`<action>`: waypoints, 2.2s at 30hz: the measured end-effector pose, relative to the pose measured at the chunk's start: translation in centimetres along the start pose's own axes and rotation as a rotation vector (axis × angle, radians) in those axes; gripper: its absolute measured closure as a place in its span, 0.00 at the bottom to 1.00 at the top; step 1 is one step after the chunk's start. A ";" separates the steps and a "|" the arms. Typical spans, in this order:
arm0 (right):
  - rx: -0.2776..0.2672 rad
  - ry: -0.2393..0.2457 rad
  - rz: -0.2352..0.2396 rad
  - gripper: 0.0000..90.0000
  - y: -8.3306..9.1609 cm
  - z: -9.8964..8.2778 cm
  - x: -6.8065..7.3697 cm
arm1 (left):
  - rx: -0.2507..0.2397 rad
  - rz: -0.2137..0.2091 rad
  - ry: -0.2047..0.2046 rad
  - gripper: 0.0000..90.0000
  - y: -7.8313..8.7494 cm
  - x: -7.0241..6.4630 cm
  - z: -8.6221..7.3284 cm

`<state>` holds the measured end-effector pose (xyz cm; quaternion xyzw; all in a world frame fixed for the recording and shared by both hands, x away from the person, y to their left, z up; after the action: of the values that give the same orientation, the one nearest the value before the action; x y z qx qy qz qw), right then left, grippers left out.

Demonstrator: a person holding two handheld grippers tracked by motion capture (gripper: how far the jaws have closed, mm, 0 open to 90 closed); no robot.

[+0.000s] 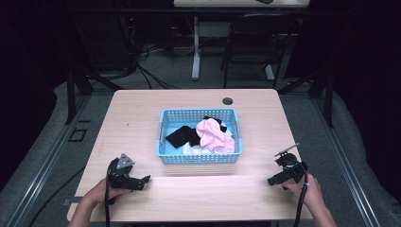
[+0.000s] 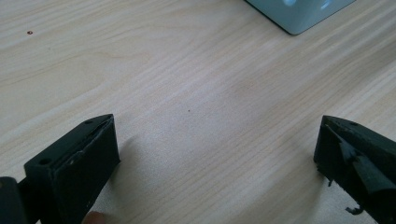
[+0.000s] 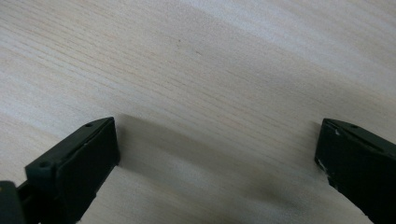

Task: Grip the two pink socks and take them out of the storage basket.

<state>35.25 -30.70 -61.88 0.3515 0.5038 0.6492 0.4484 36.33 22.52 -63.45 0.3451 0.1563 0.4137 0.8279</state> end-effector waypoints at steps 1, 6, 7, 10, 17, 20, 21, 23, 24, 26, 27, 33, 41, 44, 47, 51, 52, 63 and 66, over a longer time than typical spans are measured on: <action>0.000 0.000 0.000 0.00 0.0 0.0 0.0 | 0.000 0.000 0.000 0.00 0.0 0.0 0.0; -0.008 -0.005 -0.001 0.00 0.0 0.0 0.0 | 0.000 0.001 -0.002 0.00 0.0 0.0 0.0; -0.010 -0.005 -0.001 0.00 0.0 0.0 0.0 | 0.000 0.000 -0.001 0.00 0.0 0.0 0.0; -0.004 0.000 0.000 0.00 0.0 0.0 0.0 | 0.000 0.001 -0.001 0.00 0.0 0.0 0.0; -0.010 0.007 0.001 0.00 0.0 0.1 0.0 | 0.000 0.001 -0.001 0.00 0.0 0.0 0.0; -0.004 -0.004 0.009 0.00 0.0 0.1 0.1 | 0.000 0.000 0.000 0.00 0.0 0.0 0.0; -0.004 -0.004 0.009 0.00 0.0 0.1 0.1 | 0.000 0.000 0.000 0.00 0.0 0.0 0.0; 0.000 -0.003 0.011 0.00 0.0 0.1 0.1 | 0.001 0.001 -0.002 0.00 0.0 0.0 0.0; 0.006 0.003 0.008 0.00 0.0 0.1 0.0 | 0.003 0.001 -0.002 0.00 0.0 0.0 0.0; -0.008 -0.009 0.013 0.00 -0.1 0.1 0.1 | 0.003 0.001 -0.002 0.00 0.0 0.0 0.0; -0.001 -0.007 0.008 0.00 -0.1 0.1 0.1 | 0.002 0.001 -0.002 0.00 0.0 0.0 0.0; 0.057 -0.004 0.006 0.00 -0.1 0.5 0.1 | 0.000 0.000 0.000 0.00 0.0 0.0 0.0; 0.018 0.018 -0.010 0.00 1.7 1.1 -0.2 | 0.000 0.001 0.000 0.00 0.0 0.0 0.0; -0.023 0.010 -0.025 0.00 2.8 1.4 -0.2 | 0.001 0.001 -0.001 0.00 0.0 0.0 0.0; -0.034 0.014 -0.007 0.00 3.8 1.8 -0.1 | 0.002 0.000 0.000 0.00 0.0 0.0 0.0; -0.063 0.021 0.003 0.00 4.8 2.3 0.3 | 0.002 0.001 0.000 0.00 0.0 0.0 0.0; -0.071 0.031 0.005 0.00 5.6 2.7 0.6 | 0.002 0.001 0.000 0.00 0.0 0.0 0.0; -0.150 0.092 0.047 0.00 9.3 5.8 3.0 | 0.002 0.000 0.000 0.00 0.0 0.0 0.0; -0.158 0.123 0.039 0.00 10.1 6.7 3.8 | 0.003 0.001 -0.001 0.00 0.0 0.0 0.0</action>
<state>37.73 -25.76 -50.42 0.2843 0.4707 0.7158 0.4304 36.31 22.53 -63.44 0.3464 0.1565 0.4137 0.8273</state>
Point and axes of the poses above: each handheld gripper's, and its own axes: y roughly backward along the jaws, z roughly out of its top, x roughly to its left, the point moved 6 cm from there along -y, roughly forward along the jaws, and after that the axes turned 2 degrees about -y, right-handed, at the moved point
